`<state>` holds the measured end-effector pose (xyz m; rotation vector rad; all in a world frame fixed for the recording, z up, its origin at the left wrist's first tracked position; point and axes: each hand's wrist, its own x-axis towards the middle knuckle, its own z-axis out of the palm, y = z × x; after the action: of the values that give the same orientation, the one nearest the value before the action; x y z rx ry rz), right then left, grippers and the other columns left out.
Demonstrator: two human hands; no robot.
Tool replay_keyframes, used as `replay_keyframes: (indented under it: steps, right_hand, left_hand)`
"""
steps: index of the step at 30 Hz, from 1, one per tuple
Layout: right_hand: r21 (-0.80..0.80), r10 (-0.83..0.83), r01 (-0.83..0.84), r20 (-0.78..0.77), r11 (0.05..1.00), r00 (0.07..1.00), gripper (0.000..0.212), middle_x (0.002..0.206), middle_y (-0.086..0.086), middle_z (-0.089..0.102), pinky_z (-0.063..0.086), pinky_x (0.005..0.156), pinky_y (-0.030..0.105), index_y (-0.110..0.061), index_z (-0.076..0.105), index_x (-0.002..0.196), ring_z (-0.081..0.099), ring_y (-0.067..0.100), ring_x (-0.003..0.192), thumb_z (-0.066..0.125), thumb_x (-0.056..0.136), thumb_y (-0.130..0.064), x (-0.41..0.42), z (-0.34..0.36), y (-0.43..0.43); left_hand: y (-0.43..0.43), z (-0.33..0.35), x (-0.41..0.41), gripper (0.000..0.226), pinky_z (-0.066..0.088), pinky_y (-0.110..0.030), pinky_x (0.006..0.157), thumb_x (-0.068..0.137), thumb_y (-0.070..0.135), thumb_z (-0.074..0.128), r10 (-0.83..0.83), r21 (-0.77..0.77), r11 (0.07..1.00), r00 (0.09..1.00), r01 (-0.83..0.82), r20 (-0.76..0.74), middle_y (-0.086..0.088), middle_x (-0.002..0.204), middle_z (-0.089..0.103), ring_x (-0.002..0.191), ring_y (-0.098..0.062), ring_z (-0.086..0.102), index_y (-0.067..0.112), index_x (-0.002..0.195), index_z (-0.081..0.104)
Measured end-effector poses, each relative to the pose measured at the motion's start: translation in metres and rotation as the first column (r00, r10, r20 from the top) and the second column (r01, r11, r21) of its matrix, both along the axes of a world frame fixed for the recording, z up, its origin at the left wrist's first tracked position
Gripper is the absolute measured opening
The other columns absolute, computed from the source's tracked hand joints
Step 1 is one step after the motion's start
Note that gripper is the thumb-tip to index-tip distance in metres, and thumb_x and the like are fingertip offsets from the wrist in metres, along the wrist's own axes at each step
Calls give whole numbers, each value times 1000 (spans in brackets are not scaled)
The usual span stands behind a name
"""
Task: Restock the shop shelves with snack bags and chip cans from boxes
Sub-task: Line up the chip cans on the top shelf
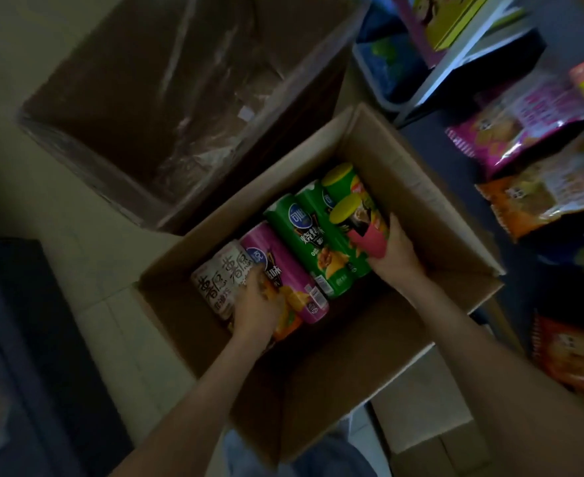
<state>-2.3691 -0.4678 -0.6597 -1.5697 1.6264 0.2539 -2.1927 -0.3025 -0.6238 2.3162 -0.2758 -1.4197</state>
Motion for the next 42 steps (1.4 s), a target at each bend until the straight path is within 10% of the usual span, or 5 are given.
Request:
replay_keyframes:
  steps: [15, 19, 26, 35, 42]
  right_hand:
    - [-195, 201, -207, -47, 959, 978, 64, 139, 12, 40, 41, 102, 51, -12, 34, 143, 38, 29, 131, 66, 87, -10, 8, 9, -3]
    - [-64, 339, -345, -90, 937, 937, 75, 152, 11, 25, 30, 110, 45, -14, 18, 151, 25, 31, 139, 62, 91, -14, 17, 14, -13]
    - [-101, 250, -263, -130, 959, 960, 83, 143, 18, 34, 30, 111, 51, -10, 20, 148, 33, 35, 134, 71, 82, -14, 21, -9, -12]
    - [-264, -27, 68, 153, 962, 988, 89, 132, 14, 37, 40, 102, 44, -9, 31, 142, 39, 32, 124, 82, 71, -21, 50, 72, 7]
    - [-89, -291, 317, 226, 944, 930, 94, 132, 11, 39, 43, 98, 41, -10, 32, 137, 44, 29, 124, 86, 64, -36, 98, 106, 11]
  left_hand:
    - [-33, 5, -12, 60, 52, -16, 71, 93, 8, 62, -15, -183, 983, 984, -19, -180, 11, 105, 57, 91, -1, 58, 34, 142, 41]
    - [-45, 18, -12, 65, 52, -31, 89, 94, 4, 60, -12, -183, 982, 965, -38, -262, 3, 116, 61, 104, -14, 61, 30, 147, 34]
    - [-53, -2, -3, 61, 52, -21, 71, 97, 9, 57, -43, -208, 978, 968, -9, -246, -6, 123, 53, 96, -16, 61, 34, 148, 33]
    - [-49, 34, -17, 72, 47, -17, 90, 93, 6, 62, -171, -330, 939, 961, 92, -218, 3, 128, 51, 111, -3, 53, 33, 150, 29]
    - [-77, 57, -17, 106, 49, -45, 100, 71, 30, 83, -242, -396, 878, 963, 270, 121, 0, 142, 46, 127, -17, 48, 29, 153, 15]
